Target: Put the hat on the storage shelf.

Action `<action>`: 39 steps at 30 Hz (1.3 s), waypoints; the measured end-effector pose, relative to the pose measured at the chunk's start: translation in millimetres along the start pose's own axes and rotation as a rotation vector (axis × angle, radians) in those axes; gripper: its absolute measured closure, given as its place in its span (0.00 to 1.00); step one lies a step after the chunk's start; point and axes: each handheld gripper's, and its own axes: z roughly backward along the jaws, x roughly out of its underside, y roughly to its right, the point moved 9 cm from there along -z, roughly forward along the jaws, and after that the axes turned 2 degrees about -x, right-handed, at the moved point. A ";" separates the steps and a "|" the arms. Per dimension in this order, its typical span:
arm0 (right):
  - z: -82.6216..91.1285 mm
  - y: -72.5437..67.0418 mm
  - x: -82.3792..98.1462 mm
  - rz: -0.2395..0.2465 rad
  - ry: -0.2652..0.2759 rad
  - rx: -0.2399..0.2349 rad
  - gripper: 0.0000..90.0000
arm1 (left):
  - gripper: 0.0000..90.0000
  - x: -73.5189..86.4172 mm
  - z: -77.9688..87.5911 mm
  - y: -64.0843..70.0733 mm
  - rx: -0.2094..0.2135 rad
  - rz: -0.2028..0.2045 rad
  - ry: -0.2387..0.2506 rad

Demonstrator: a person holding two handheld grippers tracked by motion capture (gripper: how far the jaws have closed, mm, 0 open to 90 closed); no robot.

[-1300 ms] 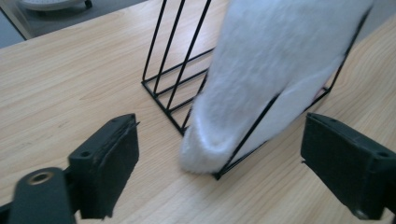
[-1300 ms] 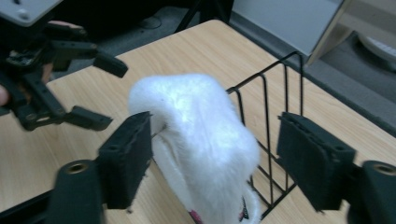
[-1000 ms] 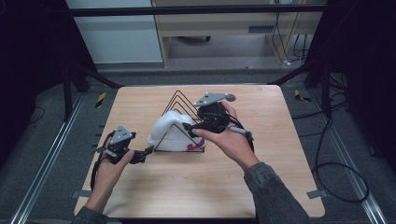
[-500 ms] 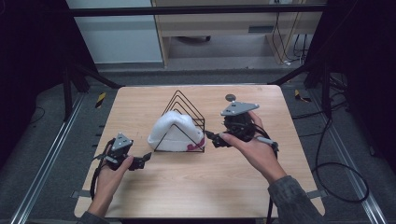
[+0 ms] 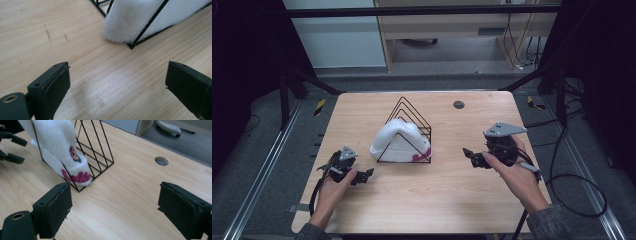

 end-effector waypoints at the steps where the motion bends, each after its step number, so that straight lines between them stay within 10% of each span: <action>1: 0.0 1.6 5.2 -0.004 -0.005 0.003 0.13 | 0.06 1.6 -1.4 -0.4 0.000 0.003 -0.003; 17: -19.2 16.4 86.6 -0.094 -0.082 0.013 0.14 | 0.05 13.7 -10.2 -3.4 0.015 0.022 -0.036; 39: -36.9 15.7 133.2 -0.153 -0.146 0.009 0.14 | 0.01 15.5 -12.4 -5.3 -0.004 0.007 0.003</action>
